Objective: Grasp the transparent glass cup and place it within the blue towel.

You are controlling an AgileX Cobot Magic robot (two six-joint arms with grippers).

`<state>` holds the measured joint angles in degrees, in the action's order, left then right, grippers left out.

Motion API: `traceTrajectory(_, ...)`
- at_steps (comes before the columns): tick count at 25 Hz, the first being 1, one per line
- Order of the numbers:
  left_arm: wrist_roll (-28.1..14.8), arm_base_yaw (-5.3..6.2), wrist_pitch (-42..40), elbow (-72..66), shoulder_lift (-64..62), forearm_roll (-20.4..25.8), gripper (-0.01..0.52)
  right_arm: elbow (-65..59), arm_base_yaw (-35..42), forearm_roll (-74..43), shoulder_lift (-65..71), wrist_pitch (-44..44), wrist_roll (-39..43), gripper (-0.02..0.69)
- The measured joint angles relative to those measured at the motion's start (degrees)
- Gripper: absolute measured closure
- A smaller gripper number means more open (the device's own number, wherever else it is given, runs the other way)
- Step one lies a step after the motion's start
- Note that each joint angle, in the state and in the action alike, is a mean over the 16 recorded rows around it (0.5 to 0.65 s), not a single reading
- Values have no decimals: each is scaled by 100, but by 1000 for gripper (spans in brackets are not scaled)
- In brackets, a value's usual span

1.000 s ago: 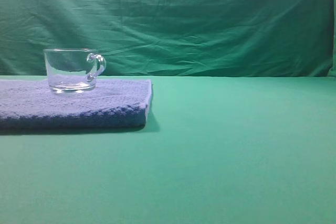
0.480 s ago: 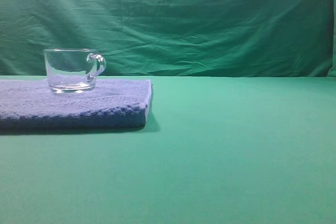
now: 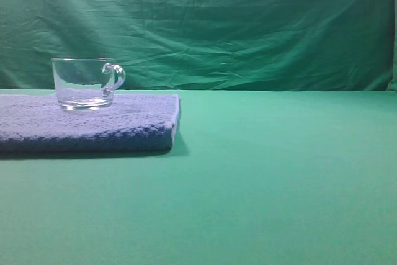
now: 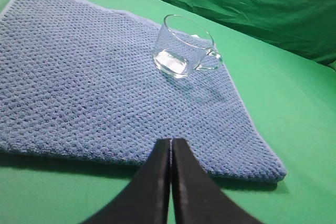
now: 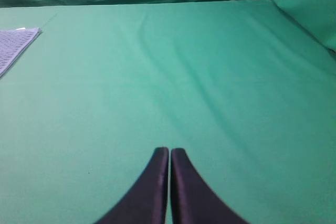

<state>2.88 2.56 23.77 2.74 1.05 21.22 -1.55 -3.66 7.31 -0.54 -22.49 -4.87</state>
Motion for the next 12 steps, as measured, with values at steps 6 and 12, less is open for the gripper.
traceTrajectory(6,0,0,0,0,0,0,514,0,0,0,0,0,0,665)
traceTrajectory(12,0,0,0,0,0,0,514,0,0,0,0,0,0,665)
